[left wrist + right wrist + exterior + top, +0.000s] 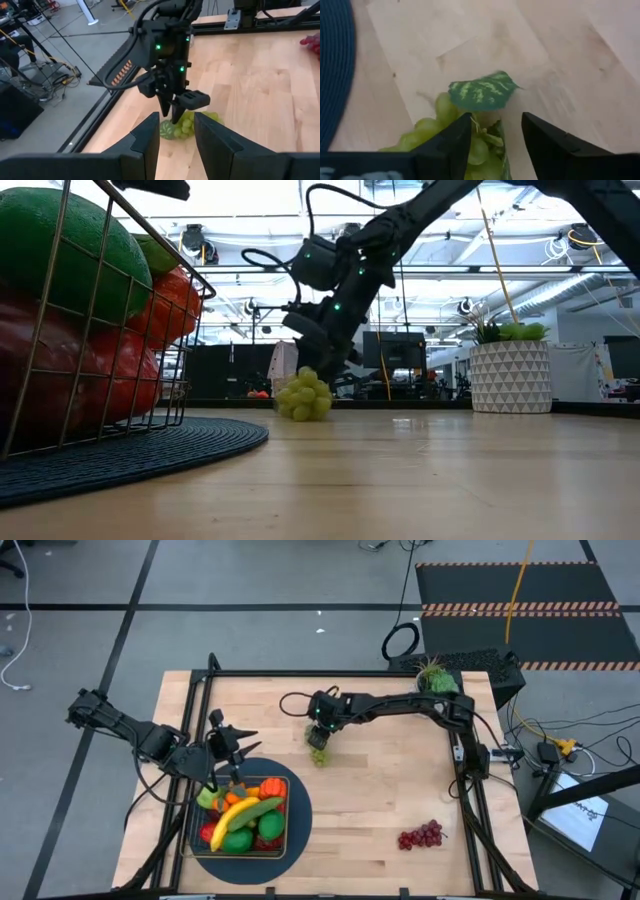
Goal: Build produce basket
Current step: Put the green grapes into the gold wire basket
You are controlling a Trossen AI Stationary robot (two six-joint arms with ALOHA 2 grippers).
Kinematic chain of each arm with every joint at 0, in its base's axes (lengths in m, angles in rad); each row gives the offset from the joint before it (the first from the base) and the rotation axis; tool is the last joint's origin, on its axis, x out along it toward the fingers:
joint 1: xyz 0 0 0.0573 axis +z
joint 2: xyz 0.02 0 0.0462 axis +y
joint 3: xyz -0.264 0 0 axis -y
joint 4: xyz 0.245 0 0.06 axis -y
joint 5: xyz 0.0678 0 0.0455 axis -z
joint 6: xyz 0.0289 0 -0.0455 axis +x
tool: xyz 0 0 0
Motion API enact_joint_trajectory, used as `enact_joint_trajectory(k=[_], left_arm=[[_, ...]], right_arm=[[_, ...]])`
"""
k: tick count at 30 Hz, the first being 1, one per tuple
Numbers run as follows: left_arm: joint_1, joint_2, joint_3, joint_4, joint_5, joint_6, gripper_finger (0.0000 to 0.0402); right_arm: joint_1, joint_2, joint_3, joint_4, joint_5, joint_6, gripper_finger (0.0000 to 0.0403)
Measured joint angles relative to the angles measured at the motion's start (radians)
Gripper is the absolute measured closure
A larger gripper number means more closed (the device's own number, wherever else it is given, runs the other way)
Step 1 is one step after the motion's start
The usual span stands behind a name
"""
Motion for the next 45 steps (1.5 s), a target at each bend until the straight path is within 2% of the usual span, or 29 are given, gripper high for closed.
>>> enact_joint_trajectory(k=[10,15,20,24,33,45], left_arm=[[0.0,0.0,0.0,0.0,0.0,0.012,0.0279],[0.0,0.0,0.0,0.0,0.0,0.017,0.0279],[0.0,0.0,0.0,0.001,0.0,0.019,0.0279],[0.0,0.0,0.0,0.001,0.0,0.019,0.0279],[0.0,0.0,0.0,-0.001,0.0,0.019,0.0279],[0.0,0.0,0.0,-0.003,-0.001,0.024,0.0279]], right_arm=[[-0.025,-0.026,0.002,0.066,-0.027,-0.008,0.0228],[-0.036,0.011,0.001,0.06,-0.091,-0.03,0.0211],[-0.027,0.032,0.001,0.092,-0.11,-0.053,0.0196],[-0.028,0.024,0.001,0.107,-0.159,-0.11,0.0198],[-0.023,0.016,0.0,0.114,-0.16,-0.323,0.0221],[0.001,0.018,0.0,0.113,-0.185,-0.551,0.0221]])
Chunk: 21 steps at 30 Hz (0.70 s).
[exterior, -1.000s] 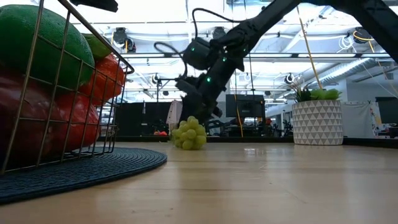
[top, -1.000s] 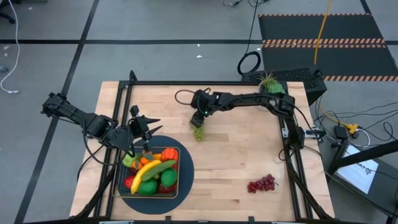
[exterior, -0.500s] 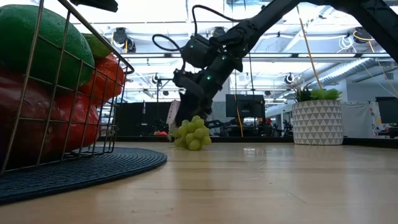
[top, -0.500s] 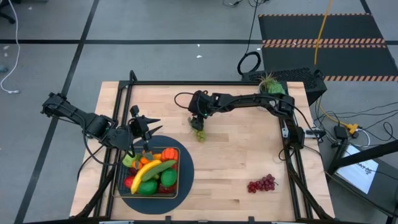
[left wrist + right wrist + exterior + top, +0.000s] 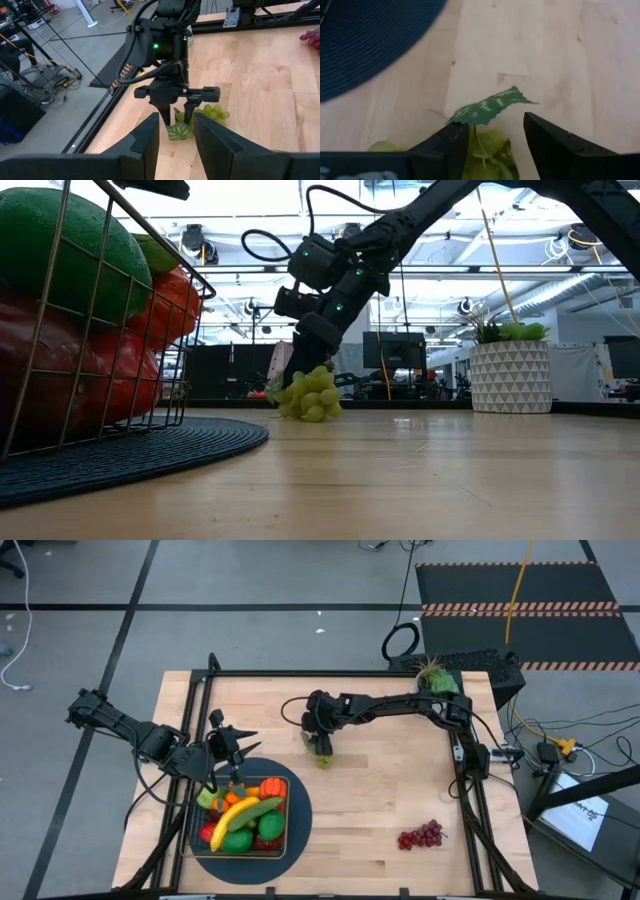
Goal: Build produce basket
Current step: Put the green grapes into the gold wire basket
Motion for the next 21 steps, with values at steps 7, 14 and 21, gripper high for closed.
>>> enact_joint_trajectory(k=[7,14,21], left_arm=[[0.0,0.0,0.0,0.0,0.0,0.003,0.0279],[0.0,0.0,0.0,0.0,0.0,0.012,0.0279],[0.0,0.0,0.0,0.002,0.0,0.012,0.0279]], right_arm=[[-0.001,-0.003,0.0,-0.012,0.0,0.012,0.022],[-0.001,-0.02,0.001,-0.081,-0.025,-0.023,0.0228],[-0.001,-0.013,0.001,-0.058,-0.025,-0.027,0.0263]])
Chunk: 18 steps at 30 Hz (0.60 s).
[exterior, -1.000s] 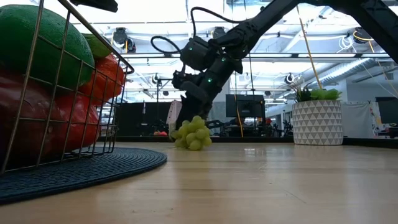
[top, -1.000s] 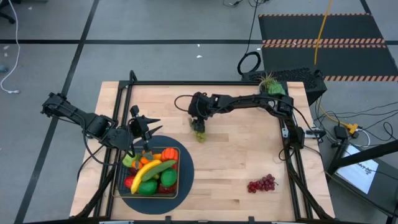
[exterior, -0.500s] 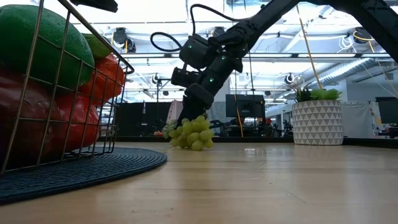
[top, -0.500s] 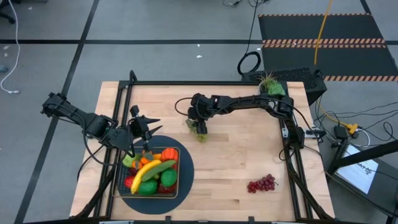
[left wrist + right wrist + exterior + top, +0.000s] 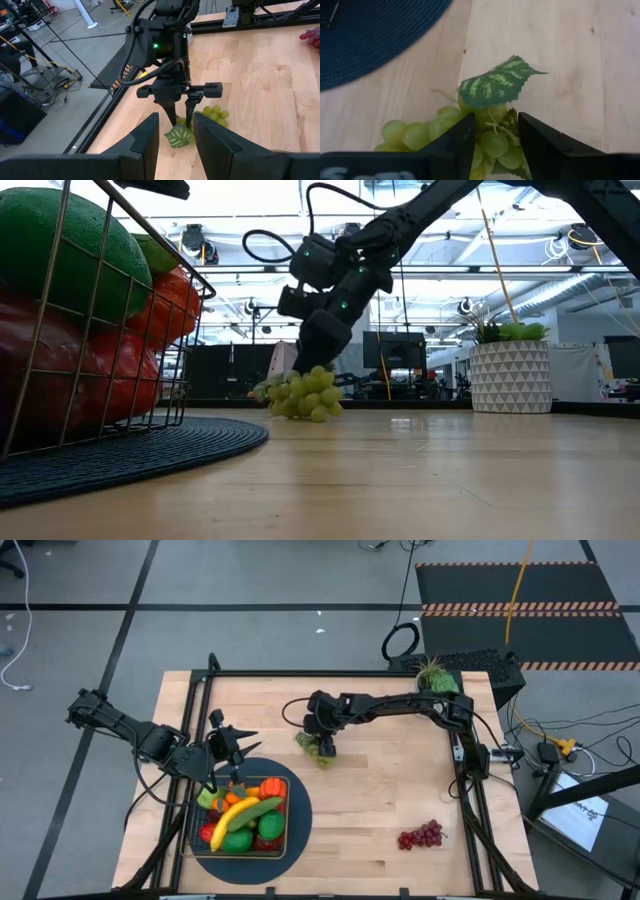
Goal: Build produce basket
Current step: Put the green grapes into the gold wire basket
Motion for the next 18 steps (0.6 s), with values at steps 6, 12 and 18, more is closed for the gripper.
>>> enact_joint_trajectory(k=[6,12,18], left_arm=[[0.0,0.0,0.0,0.0,0.0,0.003,0.0279],[0.0,0.0,0.0,0.001,0.0,0.007,0.0279],[0.0,0.0,0.0,0.007,0.0,0.012,0.0279]], right_arm=[[0.0,0.001,0.0,0.028,0.0,0.027,0.0276],[0.0,0.022,-0.002,0.07,-0.028,0.047,0.0263],[0.001,0.031,-0.004,0.081,-0.051,0.048,0.0258]])
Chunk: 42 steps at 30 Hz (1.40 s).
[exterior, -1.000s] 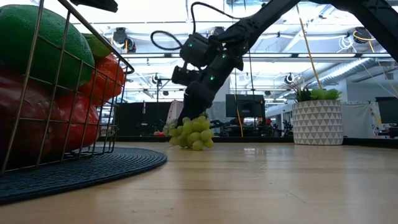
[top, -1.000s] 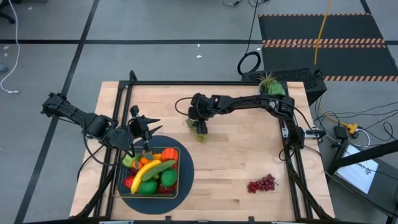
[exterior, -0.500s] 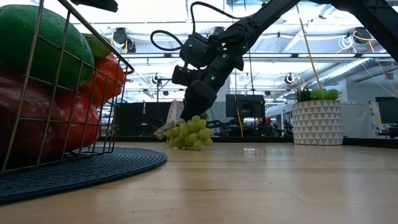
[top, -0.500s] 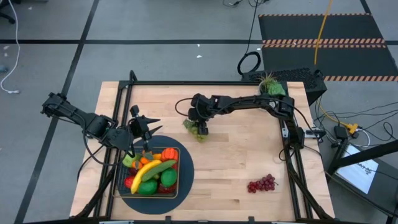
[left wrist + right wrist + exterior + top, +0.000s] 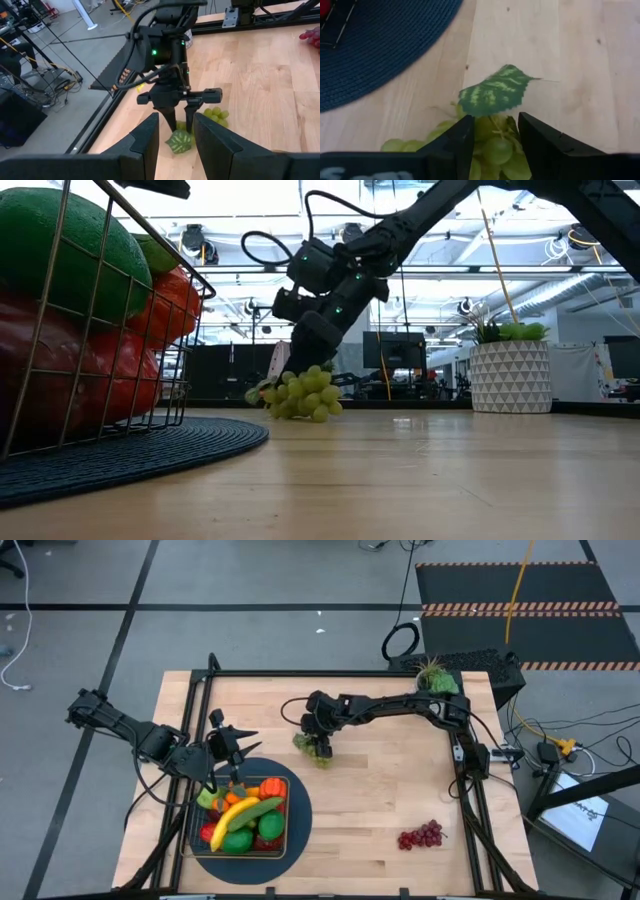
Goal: Build produce basket
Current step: Put the green grapes into the gold wire basket
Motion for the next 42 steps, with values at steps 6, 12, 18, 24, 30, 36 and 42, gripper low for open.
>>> enact_joint_trajectory(k=[6,12,18,24,30,36,42], left_arm=[[0.0,0.0,0.0,0.002,0.0,0.005,0.0279],[0.0,0.0,0.0,0.005,0.0,0.005,0.0279],[0.0,0.0,0.0,0.004,0.0,0.006,0.0279],[0.001,0.002,0.0,0.042,0.0,0.02,0.0279],[0.003,0.003,0.0,0.107,0.005,0.059,0.0279],[0.007,0.004,0.0,0.135,0.009,0.068,0.0279],[0.007,0.005,0.0,0.166,0.026,0.065,0.0279]], right_arm=[[0.0,0.016,0.001,-0.003,-0.017,-0.001,0.0305],[-0.001,0.024,0.001,-0.001,-0.024,-0.001,0.0374],[0.001,0.003,0.0,-0.029,-0.025,0.006,0.0393],[0.02,-0.087,-0.002,-0.095,-0.022,0.033,0.0395],[0.066,-0.21,-0.002,-0.185,-0.001,0.083,0.0396],[0.158,-0.384,-0.018,-0.255,0.188,0.156,0.0395],[0.293,-0.617,-0.177,-0.125,0.431,0.27,0.0395]])
